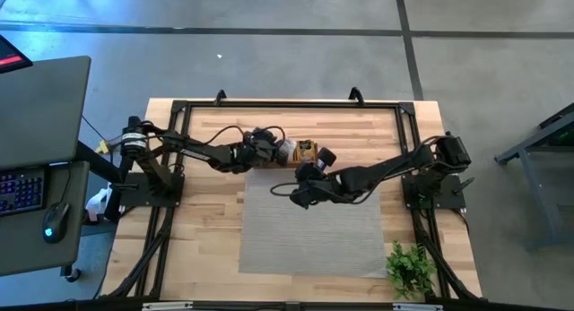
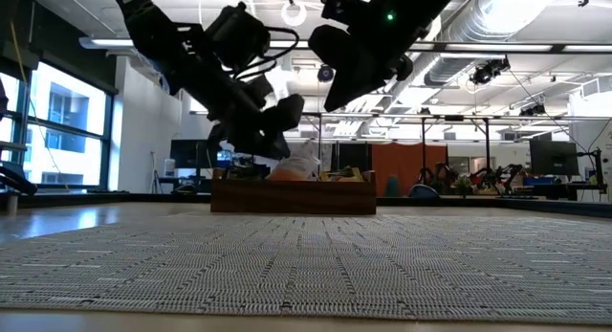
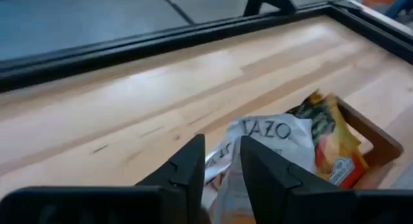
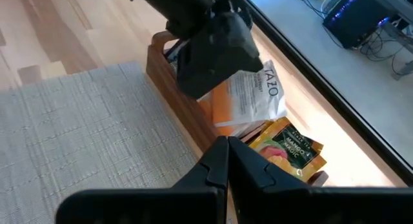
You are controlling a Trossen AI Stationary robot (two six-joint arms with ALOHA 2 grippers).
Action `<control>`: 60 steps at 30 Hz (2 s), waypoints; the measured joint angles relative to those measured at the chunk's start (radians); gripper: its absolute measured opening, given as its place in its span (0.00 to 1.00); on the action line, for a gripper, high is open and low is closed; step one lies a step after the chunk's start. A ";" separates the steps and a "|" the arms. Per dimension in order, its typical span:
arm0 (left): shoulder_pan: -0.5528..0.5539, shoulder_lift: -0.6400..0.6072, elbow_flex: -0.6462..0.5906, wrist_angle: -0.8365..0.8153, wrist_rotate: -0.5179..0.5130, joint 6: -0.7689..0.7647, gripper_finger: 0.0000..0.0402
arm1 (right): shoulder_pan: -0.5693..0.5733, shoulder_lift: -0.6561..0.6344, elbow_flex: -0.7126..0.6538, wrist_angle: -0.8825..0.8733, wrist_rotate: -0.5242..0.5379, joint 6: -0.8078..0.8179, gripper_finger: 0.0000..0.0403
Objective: Pick & Place Tea
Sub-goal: Put the white tea bag into the middle section of the wooden organizer
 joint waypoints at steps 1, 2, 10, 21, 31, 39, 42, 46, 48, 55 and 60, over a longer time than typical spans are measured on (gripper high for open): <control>-0.003 0.000 0.000 0.008 0.003 0.021 0.25 | 0.000 0.000 0.000 0.000 0.000 0.000 0.01; -0.008 0.000 0.006 0.014 0.001 0.042 0.25 | 0.000 0.000 0.000 0.000 -0.002 0.000 0.01; -0.056 -0.224 0.042 -0.110 -0.032 0.325 0.25 | 0.011 0.000 0.000 -0.001 -0.037 0.002 0.00; -0.065 -0.739 0.071 -0.546 0.095 0.575 0.24 | 0.065 0.000 0.000 0.094 -0.095 -0.101 0.00; -0.065 -0.967 0.070 -0.850 0.081 0.572 0.24 | -0.114 0.080 0.000 0.262 -0.165 -0.200 0.00; -0.065 -0.969 0.070 -0.898 0.014 0.553 0.24 | -0.250 0.207 0.000 0.403 -0.371 -0.244 0.00; -0.065 -0.952 0.070 -0.898 0.007 0.553 0.24 | -0.275 0.229 0.000 0.386 -0.377 -0.244 0.00; -0.065 -0.935 0.069 -0.899 -0.004 0.555 0.24 | -0.286 0.232 0.000 0.295 -0.367 -0.280 0.00; -0.065 -0.932 0.069 -0.899 -0.004 0.555 0.24 | -0.286 0.226 0.000 0.278 -0.364 -0.336 0.00; -0.065 -0.926 0.069 -0.899 -0.006 0.556 0.24 | -0.289 0.214 0.001 0.283 -0.403 -0.531 0.00; -0.065 -0.927 0.069 -0.899 -0.007 0.556 0.24 | -0.289 0.213 0.001 0.349 -0.401 -0.625 0.00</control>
